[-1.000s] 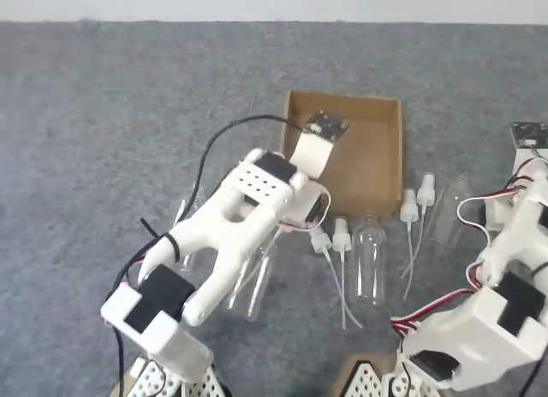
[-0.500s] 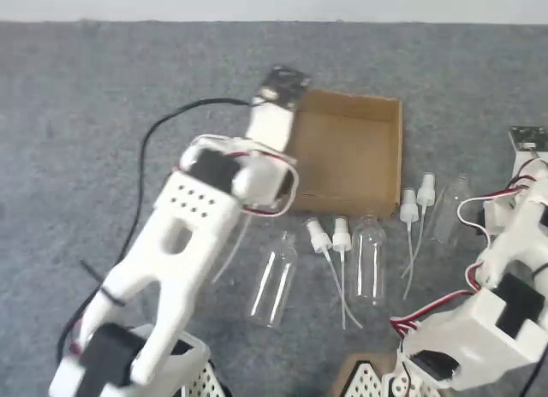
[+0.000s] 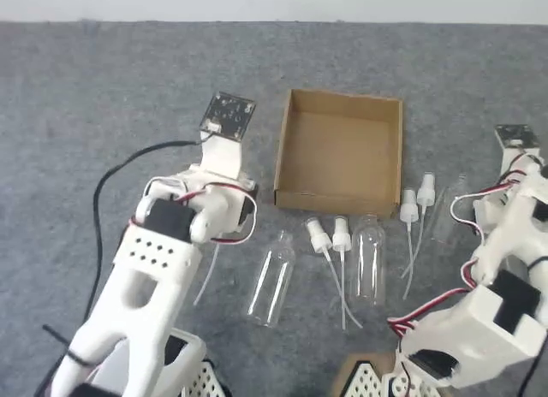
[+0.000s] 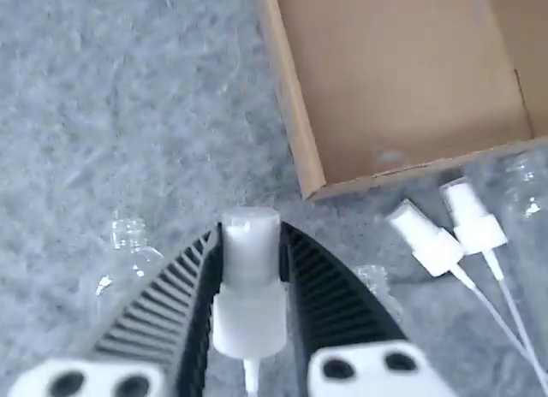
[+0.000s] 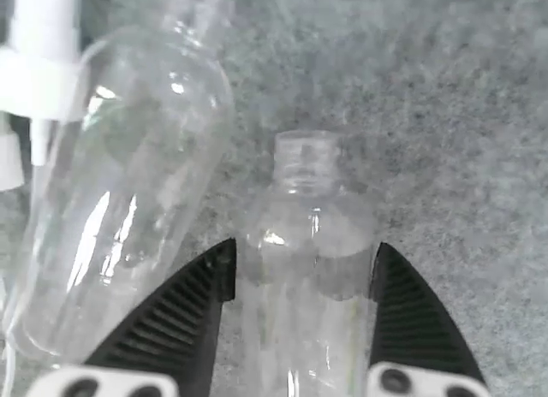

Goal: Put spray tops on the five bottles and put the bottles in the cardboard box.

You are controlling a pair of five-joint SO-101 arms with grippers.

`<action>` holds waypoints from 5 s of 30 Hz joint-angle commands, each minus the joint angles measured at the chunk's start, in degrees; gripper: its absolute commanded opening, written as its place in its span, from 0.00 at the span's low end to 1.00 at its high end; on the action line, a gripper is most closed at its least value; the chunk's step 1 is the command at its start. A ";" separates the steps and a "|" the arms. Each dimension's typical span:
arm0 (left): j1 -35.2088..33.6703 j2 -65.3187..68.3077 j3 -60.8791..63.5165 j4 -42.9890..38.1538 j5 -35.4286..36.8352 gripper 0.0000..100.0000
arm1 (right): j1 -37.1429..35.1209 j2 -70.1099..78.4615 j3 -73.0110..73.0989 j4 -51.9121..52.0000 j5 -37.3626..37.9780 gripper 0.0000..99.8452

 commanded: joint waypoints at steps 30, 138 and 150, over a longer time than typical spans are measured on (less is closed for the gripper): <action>-0.70 -4.48 -5.85 -7.21 -0.26 0.01 | -6.29 -6.99 -29.01 22.81 -5.10 0.00; -14.33 -16.18 -12.00 -29.63 19.78 0.01 | -82.15 -52.70 31.30 -27.12 -24.35 0.01; -13.98 -16.35 -9.54 -23.30 19.78 0.01 | -81.89 -52.70 31.30 -27.12 -24.35 0.01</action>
